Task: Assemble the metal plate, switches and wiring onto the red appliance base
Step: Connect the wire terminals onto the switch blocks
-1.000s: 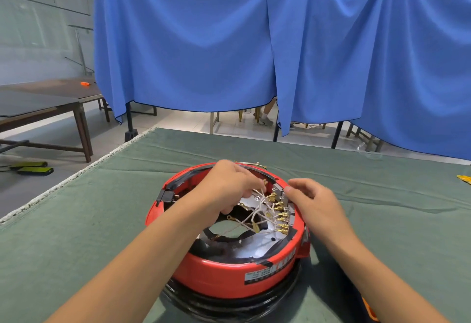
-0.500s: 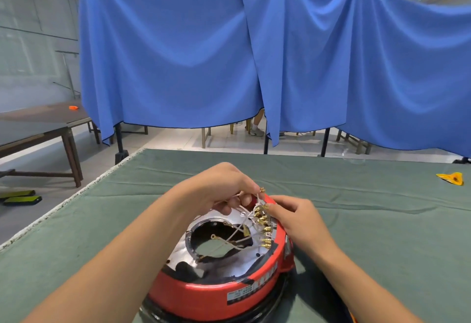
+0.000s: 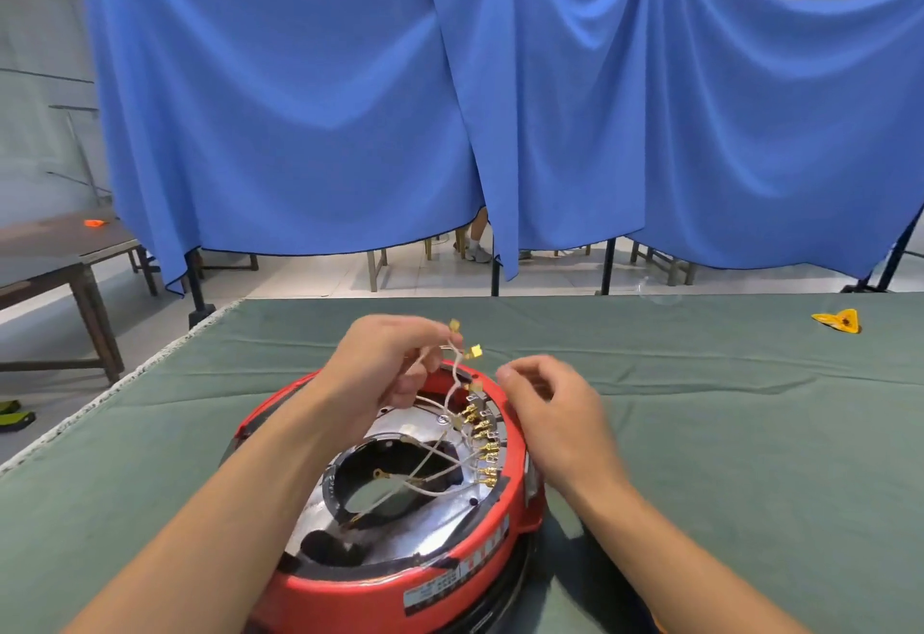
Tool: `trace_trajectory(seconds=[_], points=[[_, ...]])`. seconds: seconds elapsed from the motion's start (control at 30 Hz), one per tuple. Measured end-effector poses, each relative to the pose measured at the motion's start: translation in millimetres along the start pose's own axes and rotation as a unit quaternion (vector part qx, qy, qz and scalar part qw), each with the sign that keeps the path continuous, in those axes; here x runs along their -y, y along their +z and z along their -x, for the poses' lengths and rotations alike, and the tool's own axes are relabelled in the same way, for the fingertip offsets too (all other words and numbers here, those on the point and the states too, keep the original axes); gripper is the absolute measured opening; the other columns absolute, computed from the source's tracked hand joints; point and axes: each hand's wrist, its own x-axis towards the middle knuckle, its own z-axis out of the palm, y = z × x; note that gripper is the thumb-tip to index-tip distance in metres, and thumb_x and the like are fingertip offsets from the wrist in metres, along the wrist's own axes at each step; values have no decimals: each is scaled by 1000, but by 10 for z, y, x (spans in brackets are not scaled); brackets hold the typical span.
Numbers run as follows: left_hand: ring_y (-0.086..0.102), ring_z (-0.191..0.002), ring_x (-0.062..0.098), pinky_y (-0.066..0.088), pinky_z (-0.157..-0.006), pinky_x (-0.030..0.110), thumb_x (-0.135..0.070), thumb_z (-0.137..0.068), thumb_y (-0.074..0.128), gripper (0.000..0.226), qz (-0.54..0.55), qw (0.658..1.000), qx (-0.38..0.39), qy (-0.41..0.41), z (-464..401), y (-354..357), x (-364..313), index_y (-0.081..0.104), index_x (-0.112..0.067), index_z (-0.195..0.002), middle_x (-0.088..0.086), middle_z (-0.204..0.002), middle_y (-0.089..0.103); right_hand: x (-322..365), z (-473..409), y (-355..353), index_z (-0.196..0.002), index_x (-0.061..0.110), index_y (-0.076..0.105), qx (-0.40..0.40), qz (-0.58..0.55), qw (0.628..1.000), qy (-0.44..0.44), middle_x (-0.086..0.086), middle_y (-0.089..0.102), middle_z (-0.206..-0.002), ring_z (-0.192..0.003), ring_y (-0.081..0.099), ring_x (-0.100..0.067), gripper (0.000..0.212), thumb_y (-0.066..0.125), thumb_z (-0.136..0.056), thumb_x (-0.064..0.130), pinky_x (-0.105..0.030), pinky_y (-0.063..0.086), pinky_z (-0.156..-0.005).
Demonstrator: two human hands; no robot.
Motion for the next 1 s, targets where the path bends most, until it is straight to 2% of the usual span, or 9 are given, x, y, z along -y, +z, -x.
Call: trace_trajectory(seconds=[0.07, 0.13, 0.27, 0.37, 0.53, 0.7, 0.8, 0.9, 1.0], points=[[38, -39, 4, 30, -37, 15, -9, -85, 61, 24, -19, 970, -149, 190, 48, 22, -6, 73, -17, -66, -6, -50, 50, 71, 16, -28, -72, 26, 62, -56, -7, 997, -45, 7, 62, -79, -78, 58, -6, 21, 58, -90, 36, -27, 46, -71], [50, -49, 3, 38, -47, 14, -10, -83, 61, 15, -143, 889, -219, 375, 133, 50, -43, 72, -16, -74, -12, -57, 60, 180, 28, -38, -66, 22, 65, -28, -102, 994, -40, 4, 65, -66, -63, 59, -5, 33, 53, -94, 35, -22, 47, -61], [54, -54, 9, 45, -49, 24, -10, -81, 63, 11, -405, 782, -72, 468, 236, 221, 1, 75, -9, -81, -7, -69, 63, 305, 36, -33, -60, 13, 69, 40, -225, 973, 29, -2, 67, -55, -53, 62, -8, 50, 45, -98, 36, -15, 47, -53], [59, -56, 15, 51, -48, 32, -13, -81, 63, 15, -455, 762, -26, 460, 285, 302, 4, 77, -12, -85, -3, -73, 66, 288, 22, -63, -54, 15, 68, 49, -258, 963, 54, -2, 66, -57, -54, 59, -10, 50, 48, -98, 28, -14, 46, -51], [62, -60, 15, 51, -51, 34, -18, -81, 56, 19, -416, 797, -24, 437, 313, 234, 24, 74, -11, -82, -5, -76, 66, 246, 5, -57, -66, 11, 71, 70, -225, 970, 67, 0, 65, -59, -56, 57, -10, 34, 54, -95, 19, -20, 45, -55], [52, -77, 6, 39, -59, 12, -18, -82, 53, 17, -434, 787, -196, 392, 234, 264, 42, 68, -12, -78, -8, -80, 62, 251, 37, -34, -64, 4, 67, 50, -158, 986, 9, -5, 66, -60, -61, 62, -22, 33, 55, -93, 14, -33, 51, -60], [56, -80, 10, 40, -65, 19, -18, -89, 56, 11, -383, 859, -222, 257, 136, 220, 98, 66, -18, -82, -9, -84, 62, 247, 86, -8, -71, -2, 64, 38, -84, 994, -58, -18, 64, -70, -71, 60, -31, 34, 53, -94, 21, -37, 46, -65], [60, -52, 15, 47, -49, 28, -14, -89, 58, 15, -197, 955, -157, 158, 83, 172, 110, 68, -13, -78, 4, -75, 69, 226, 107, -14, -76, -2, 66, 33, -69, 996, -50, -16, 66, -75, -74, 60, -27, 35, 51, -95, 23, -36, 45, -66], [59, -45, 16, 45, -38, 23, -11, -90, 60, 10, -79, 989, -107, 64, 65, 150, 84, 68, -6, -88, 13, -75, 70, 231, 68, -38, -77, -3, 69, 23, -112, 993, 15, -14, 69, -71, -59, 60, -15, 33, 51, -95, 18, -28, 48, -57]])
